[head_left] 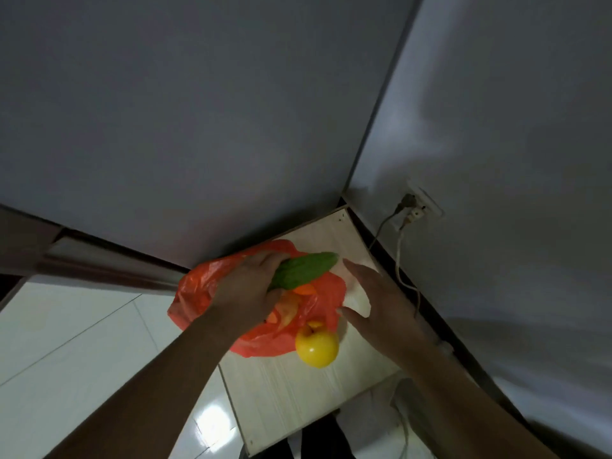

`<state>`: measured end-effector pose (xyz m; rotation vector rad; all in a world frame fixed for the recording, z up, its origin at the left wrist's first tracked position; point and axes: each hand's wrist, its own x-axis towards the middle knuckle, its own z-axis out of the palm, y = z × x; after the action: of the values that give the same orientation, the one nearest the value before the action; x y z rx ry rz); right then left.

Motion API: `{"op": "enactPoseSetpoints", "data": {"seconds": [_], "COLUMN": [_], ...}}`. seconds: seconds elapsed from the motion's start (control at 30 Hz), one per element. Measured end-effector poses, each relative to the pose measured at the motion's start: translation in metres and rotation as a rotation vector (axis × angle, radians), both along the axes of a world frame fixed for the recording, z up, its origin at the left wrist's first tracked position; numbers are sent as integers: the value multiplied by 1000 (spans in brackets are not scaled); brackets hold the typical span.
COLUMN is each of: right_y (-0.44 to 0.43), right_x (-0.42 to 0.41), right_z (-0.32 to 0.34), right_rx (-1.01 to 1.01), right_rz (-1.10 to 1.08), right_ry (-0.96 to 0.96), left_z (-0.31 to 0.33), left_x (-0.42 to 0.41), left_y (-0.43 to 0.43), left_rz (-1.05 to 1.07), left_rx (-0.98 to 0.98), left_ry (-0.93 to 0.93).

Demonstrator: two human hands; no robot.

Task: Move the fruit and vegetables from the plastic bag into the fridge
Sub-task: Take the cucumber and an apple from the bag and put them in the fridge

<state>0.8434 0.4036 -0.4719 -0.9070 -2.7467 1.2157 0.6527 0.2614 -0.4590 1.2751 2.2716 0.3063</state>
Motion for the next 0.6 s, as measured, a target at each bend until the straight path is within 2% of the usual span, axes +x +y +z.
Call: {"op": "enactPoseSetpoints", "data": {"seconds": [0.1, 0.17, 0.3, 0.37, 0.6], "right_y": [-9, -23, -53, -60, -50], "right_x": [3, 10, 34, 40, 33], "right_z": [-10, -25, -65, -79, -83], "right_rx": [40, 18, -54, -51, -1], "right_rz": [-80, -80, -68, -111, -251], "right_ry": [87, 62, -209, -284, -144], "left_z": [4, 5, -3, -8, 3], "left_x": [-9, -11, -4, 0, -1], "left_y": [-5, -6, -10, -11, -13], "left_rz": [87, 119, 99, 89, 106], "left_rx": [86, 110, 93, 107, 172], "left_ry": [8, 8, 16, 18, 13]}}
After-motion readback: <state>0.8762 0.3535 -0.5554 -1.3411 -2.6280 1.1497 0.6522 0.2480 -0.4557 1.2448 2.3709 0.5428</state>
